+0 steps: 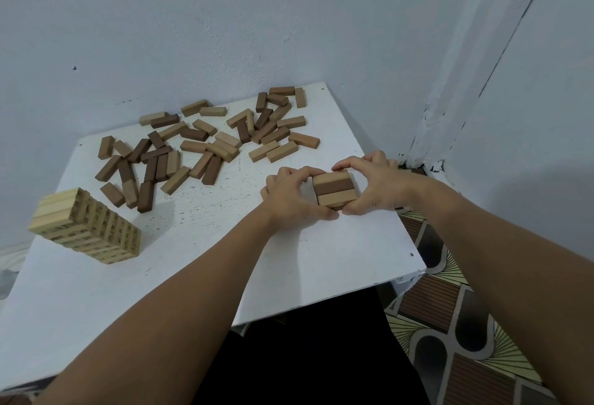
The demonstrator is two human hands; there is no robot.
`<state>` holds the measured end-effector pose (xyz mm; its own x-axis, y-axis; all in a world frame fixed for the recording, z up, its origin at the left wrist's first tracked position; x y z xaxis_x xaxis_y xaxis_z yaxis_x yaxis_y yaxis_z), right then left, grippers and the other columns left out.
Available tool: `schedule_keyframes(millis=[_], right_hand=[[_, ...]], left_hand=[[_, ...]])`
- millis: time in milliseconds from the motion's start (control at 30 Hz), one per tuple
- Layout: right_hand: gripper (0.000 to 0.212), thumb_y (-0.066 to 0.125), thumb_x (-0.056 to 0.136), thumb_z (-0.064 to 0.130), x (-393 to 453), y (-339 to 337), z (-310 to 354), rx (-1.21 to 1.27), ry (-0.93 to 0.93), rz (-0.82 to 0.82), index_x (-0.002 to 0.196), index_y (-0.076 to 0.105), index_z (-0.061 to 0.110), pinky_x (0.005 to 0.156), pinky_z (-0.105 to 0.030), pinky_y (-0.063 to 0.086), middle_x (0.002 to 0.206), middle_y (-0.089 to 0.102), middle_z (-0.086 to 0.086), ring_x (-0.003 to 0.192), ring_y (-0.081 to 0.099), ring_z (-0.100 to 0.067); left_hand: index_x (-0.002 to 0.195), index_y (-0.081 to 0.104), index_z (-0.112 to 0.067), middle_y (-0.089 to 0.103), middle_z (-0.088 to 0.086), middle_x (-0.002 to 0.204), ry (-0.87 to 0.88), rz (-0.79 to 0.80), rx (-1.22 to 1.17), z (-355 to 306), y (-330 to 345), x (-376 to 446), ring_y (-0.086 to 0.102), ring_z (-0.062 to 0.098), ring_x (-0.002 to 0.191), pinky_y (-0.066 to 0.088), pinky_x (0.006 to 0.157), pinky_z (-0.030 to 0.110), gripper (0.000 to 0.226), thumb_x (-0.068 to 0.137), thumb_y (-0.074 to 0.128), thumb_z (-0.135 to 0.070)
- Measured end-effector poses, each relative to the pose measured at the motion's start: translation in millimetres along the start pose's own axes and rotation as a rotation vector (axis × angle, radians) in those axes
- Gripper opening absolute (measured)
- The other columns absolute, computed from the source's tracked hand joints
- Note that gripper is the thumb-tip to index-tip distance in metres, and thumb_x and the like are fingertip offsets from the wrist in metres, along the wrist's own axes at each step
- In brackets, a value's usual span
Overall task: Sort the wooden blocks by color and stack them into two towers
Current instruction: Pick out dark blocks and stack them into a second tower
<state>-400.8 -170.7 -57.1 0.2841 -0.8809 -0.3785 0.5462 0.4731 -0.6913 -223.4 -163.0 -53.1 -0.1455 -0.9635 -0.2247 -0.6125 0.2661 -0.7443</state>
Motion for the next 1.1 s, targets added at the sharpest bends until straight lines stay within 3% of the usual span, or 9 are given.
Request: schedule_keyframes(millis=[167,300,400,533,633,800,933,1100], right_hand=[[0.11,0.089,0.07,0.045,-9,-1,0,-0.031,-0.003,0.028,0.15,0.017,0.063,0.1,-0.04,0.032,0.145,0.021,0.008,0.134,0.019,-0.02],[0.116,0.082,0.058,0.077,-10,-9,4,0.077,0.002,0.002,0.151,0.013,0.065,0.119,-0.056,0.027,0.158,0.021,0.003,0.147,0.021,-0.029],[0.094,0.076,0.072,0.075,-10,-18,24,0.115,-0.048,-0.093,0.149,0.022,0.064,0.117,-0.052,0.024,0.157,0.024,0.005,0.147,0.02,-0.028],[0.07,0.074,0.081,0.064,-15,-9,72,0.02,-0.165,-0.132,0.138,0.035,0.068,0.108,-0.04,0.025,0.141,0.027,0.014,0.14,0.024,-0.023],[0.068,0.073,0.083,0.063,-12,11,107,-0.173,-0.217,-0.145,0.144,0.042,0.055,0.112,-0.04,0.02,0.147,0.028,0.006,0.14,0.025,-0.026],[0.064,0.07,0.084,0.066,-7,58,159,-0.328,-0.294,-0.11,0.142,0.048,0.05,0.116,-0.043,0.017,0.148,0.032,0.004,0.14,0.027,-0.025],[0.071,0.067,0.086,0.066,4,109,197,-0.41,-0.372,0.004,0.149,0.045,0.041,0.119,-0.045,0.026,0.157,0.036,0.001,0.145,0.028,-0.024],[0.086,0.061,0.087,0.072,11,159,239,-0.481,-0.419,0.073,0.159,0.033,0.034,0.12,-0.044,0.028,0.163,0.03,-0.002,0.149,0.025,-0.026]], left_hand=[[0.144,0.039,-0.057,0.039,-0.009,0.131,-0.007,0.1,-0.043,3,-1,-3,0.029,0.018,0.127,0.034,0.111,0.045,0.103,0.058,0.096,-0.053],[0.156,0.028,-0.048,0.037,-0.001,0.143,-0.046,0.213,-0.223,16,-14,-14,0.039,0.024,0.133,0.042,0.114,0.05,0.116,0.065,0.098,-0.031],[0.155,0.035,-0.041,0.044,-0.001,0.139,-0.065,0.164,-0.337,30,-38,-25,0.046,0.023,0.128,0.049,0.107,0.044,0.104,0.073,0.093,-0.017],[0.142,0.054,-0.036,0.056,-0.008,0.125,-0.053,-0.006,-0.332,56,-72,-44,0.055,0.016,0.113,0.049,0.087,0.029,0.076,0.077,0.092,-0.024],[0.135,0.06,-0.033,0.06,-0.009,0.116,-0.034,-0.132,-0.253,73,-94,-66,0.059,0.012,0.098,0.05,0.08,0.027,0.057,0.084,0.086,-0.032],[0.119,0.067,-0.033,0.064,-0.012,0.104,-0.028,-0.24,-0.124,104,-115,-112,0.06,0.011,0.081,0.047,0.067,0.026,0.029,0.092,0.076,-0.039],[0.12,0.068,-0.031,0.061,-0.014,0.101,-0.013,-0.25,0.099,128,-125,-148,0.057,0.007,0.083,0.051,0.075,0.029,0.028,0.095,0.07,-0.042],[0.125,0.066,-0.032,0.061,-0.013,0.105,-0.023,-0.264,0.282,159,-143,-183,0.054,0.007,0.085,0.047,0.075,0.028,0.032,0.097,0.064,-0.048]])
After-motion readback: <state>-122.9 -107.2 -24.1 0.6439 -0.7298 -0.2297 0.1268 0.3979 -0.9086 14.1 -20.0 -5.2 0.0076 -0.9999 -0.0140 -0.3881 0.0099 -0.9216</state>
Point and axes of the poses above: each hand's wrist, its own x-axis towards the middle knuckle, its own y-axis out of the palm, z = x × y, the point moved 10 cm from there along x, towards the middle knuckle
